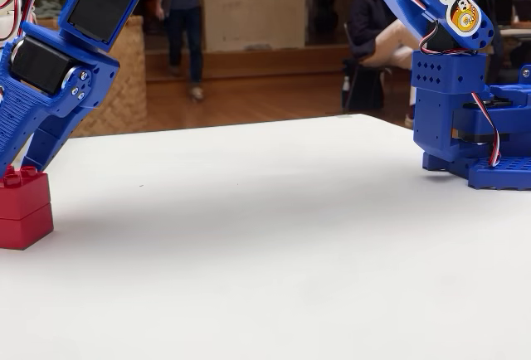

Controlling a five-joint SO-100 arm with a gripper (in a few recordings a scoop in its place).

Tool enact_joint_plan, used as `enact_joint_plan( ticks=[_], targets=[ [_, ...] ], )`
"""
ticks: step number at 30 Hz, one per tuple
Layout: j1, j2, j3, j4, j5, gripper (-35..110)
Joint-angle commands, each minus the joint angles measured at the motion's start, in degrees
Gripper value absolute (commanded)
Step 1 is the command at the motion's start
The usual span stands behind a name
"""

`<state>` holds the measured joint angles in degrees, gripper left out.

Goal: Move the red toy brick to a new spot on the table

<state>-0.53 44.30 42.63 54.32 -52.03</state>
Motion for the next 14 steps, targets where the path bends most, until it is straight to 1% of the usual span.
enact_joint_plan(
  ticks=[1, 6, 10, 12, 14],
  targets=[
    [-0.2, 4.7, 0.2, -0.4, 0.8, 20],
    [-0.4, 7.4, 1.0, 0.3, 2.4, 24],
    [0.1, 14.5, 4.7, -0.7, 2.9, 24],
    [0.7, 20.1, 9.1, -1.5, 3.0, 20],
    [1.6, 26.6, 14.5, -1.1, 3.3, 11]
  ],
)
